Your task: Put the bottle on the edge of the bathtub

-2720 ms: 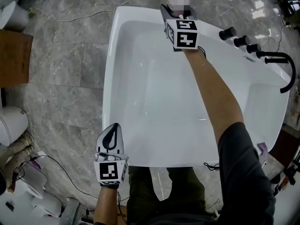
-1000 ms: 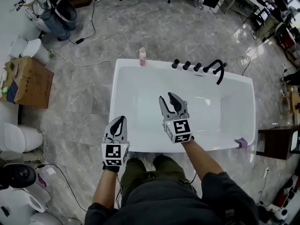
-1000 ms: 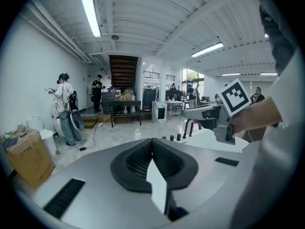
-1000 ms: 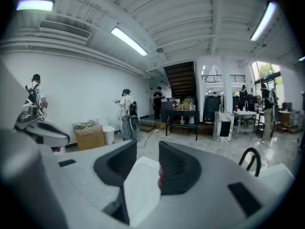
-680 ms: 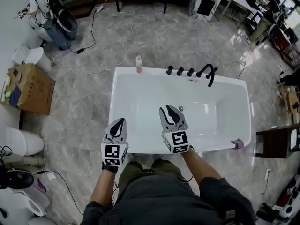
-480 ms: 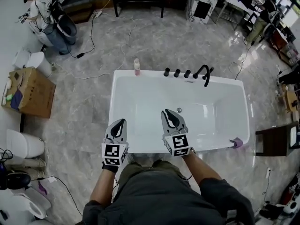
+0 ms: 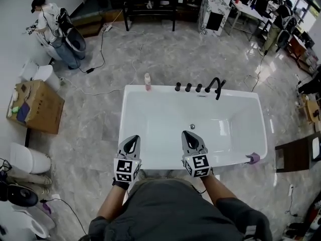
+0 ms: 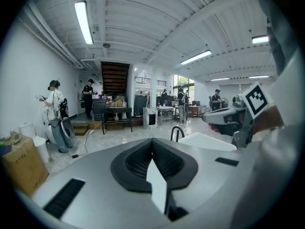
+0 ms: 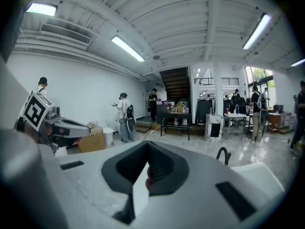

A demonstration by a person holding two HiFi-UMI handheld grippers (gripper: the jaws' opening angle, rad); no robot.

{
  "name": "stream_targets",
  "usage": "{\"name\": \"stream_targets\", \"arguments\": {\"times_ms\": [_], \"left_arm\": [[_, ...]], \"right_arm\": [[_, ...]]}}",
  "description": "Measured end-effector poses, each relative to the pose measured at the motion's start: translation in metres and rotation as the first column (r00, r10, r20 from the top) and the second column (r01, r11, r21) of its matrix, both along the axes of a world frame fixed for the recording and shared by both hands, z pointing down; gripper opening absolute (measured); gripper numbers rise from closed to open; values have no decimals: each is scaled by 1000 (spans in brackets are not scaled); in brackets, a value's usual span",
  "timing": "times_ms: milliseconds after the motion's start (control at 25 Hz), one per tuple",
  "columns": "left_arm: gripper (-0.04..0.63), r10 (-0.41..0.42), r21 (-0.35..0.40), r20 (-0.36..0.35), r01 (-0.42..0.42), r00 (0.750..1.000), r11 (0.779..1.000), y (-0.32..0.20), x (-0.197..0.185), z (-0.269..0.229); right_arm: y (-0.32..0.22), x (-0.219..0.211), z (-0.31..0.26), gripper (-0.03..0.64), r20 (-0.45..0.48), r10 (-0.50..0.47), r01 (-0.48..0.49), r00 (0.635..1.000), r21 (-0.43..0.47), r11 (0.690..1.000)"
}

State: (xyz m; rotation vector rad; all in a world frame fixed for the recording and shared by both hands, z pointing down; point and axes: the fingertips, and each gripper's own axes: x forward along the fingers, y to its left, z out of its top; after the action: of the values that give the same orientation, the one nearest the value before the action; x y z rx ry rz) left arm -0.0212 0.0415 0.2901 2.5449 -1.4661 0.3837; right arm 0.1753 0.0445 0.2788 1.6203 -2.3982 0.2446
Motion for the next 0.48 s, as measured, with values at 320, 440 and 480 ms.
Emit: {"name": "stream_targets", "arguments": {"times_ms": [320,440,480], "left_arm": [[3,7,-2,14,-7,1000,1000,5,-2,-2],[3,11,4,17,-11,1000,1000,3,-4,-4],[3,12,4,19,-12,1000,1000,4,-3,-5]], "right_arm": [[11,9,-5,2,15,13,-13,1000,7,1000],[10,4,-5,2,18,5,-5,1000,6,1000],[12,4,-5,2,20,4,-4,1000,2,1000]]}}
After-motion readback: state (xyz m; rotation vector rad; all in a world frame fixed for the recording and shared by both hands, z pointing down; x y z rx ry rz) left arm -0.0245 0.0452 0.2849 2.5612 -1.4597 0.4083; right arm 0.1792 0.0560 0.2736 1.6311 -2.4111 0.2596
